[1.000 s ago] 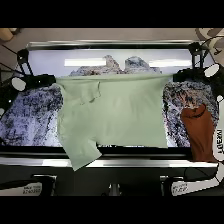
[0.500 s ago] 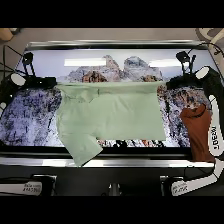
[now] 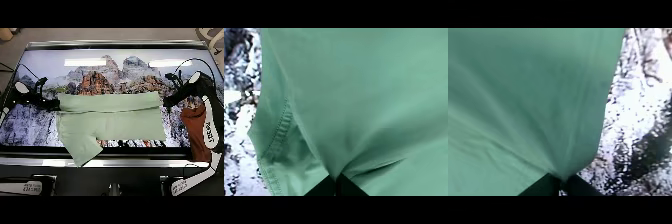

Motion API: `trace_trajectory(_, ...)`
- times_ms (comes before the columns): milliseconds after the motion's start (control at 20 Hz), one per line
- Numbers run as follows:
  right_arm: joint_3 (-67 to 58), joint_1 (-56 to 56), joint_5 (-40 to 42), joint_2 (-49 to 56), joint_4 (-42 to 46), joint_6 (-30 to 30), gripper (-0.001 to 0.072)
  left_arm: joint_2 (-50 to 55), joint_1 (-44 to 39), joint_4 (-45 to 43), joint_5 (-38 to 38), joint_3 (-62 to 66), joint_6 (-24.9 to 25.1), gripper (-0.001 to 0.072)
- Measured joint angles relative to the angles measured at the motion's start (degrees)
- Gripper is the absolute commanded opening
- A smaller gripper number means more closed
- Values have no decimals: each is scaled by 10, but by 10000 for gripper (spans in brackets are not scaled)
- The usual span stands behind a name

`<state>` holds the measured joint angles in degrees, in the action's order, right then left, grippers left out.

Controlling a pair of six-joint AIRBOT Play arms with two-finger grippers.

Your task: Fold the shirts.

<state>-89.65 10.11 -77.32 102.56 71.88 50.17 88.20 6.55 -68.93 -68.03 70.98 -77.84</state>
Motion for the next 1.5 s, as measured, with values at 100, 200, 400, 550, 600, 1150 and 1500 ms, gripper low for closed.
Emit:
trace_trajectory(100, 0, 0, -21, 2, -14, 4, 444, 3, 4, -2, -7, 3, -10, 415)
trace_trajectory(200, 0, 1, -38, -7, -22, 8, 512, 4, 13, -1, -28, 19, -17, 415)
trace_trajectory(400, 3, 25, -96, -40, -3, 15, 488, -16, 43, -1, -94, 29, -24, 414)
trace_trajectory(550, 44, 48, -133, -71, 18, 19, 483, -68, 54, 1, -113, -55, -25, 413)
trace_trajectory(600, 70, 52, -133, -86, 25, 21, 483, -93, 57, 6, -113, -104, -25, 412)
trace_trajectory(1150, 199, 61, -66, -160, 35, 23, 489, -236, 37, 97, -13, -411, 6, 400)
trace_trajectory(1500, 268, 61, -52, -167, 14, 3, 575, -240, -19, 107, 45, -433, -36, 27)
